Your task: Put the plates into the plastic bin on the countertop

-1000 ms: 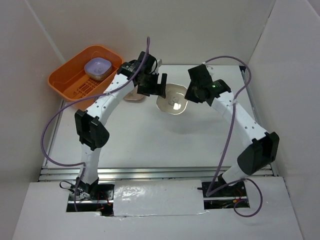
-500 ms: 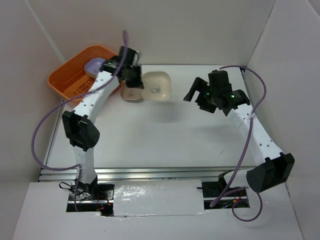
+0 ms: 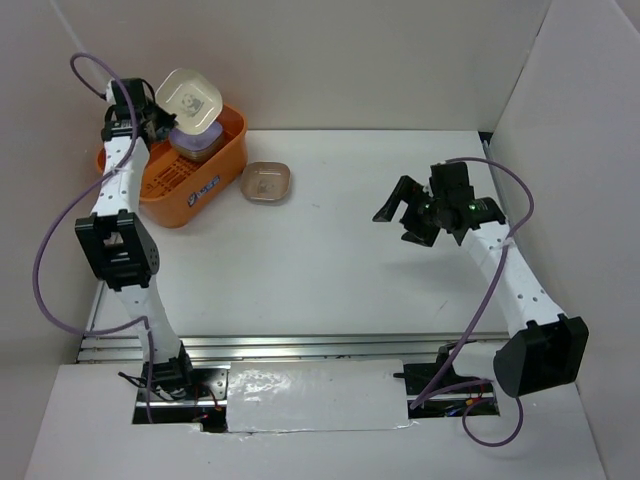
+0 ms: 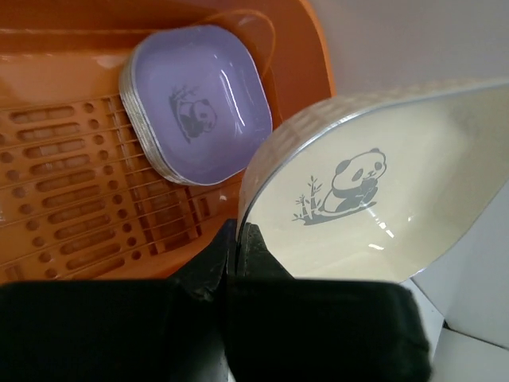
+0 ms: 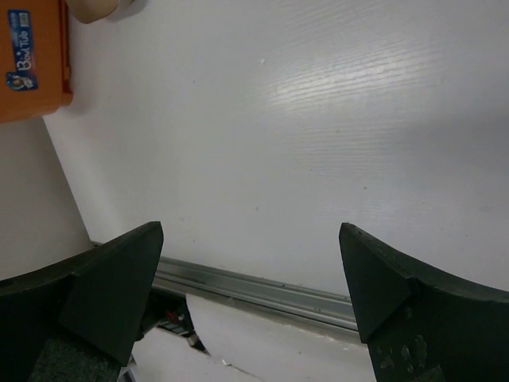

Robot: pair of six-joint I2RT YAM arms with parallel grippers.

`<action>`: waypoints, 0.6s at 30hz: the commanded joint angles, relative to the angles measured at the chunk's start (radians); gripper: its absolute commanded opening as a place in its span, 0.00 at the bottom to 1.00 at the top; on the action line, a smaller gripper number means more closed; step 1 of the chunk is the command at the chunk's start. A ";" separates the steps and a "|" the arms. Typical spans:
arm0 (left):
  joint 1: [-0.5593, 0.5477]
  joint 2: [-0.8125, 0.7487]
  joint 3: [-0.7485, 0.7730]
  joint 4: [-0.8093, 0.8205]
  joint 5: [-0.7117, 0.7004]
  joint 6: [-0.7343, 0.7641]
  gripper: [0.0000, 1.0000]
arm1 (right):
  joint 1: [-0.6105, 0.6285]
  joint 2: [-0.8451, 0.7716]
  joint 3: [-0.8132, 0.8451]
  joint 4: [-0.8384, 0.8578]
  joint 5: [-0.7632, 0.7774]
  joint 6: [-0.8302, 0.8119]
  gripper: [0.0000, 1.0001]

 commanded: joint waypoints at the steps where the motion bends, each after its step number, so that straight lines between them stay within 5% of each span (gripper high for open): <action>1: 0.006 0.101 0.032 0.168 0.062 -0.162 0.00 | -0.008 -0.053 0.010 0.053 -0.087 -0.021 1.00; 13: 0.027 0.333 0.215 0.176 0.050 -0.291 0.00 | 0.008 -0.062 0.058 0.013 -0.158 -0.030 1.00; 16: 0.026 0.368 0.279 0.124 0.045 -0.262 0.31 | 0.008 -0.053 0.097 -0.007 -0.153 -0.041 1.00; 17: 0.024 0.365 0.279 0.117 0.045 -0.256 0.61 | 0.008 -0.051 0.107 -0.008 -0.153 -0.046 1.00; 18: 0.024 0.348 0.273 0.119 0.043 -0.241 0.76 | 0.009 -0.045 0.124 -0.013 -0.153 -0.046 1.00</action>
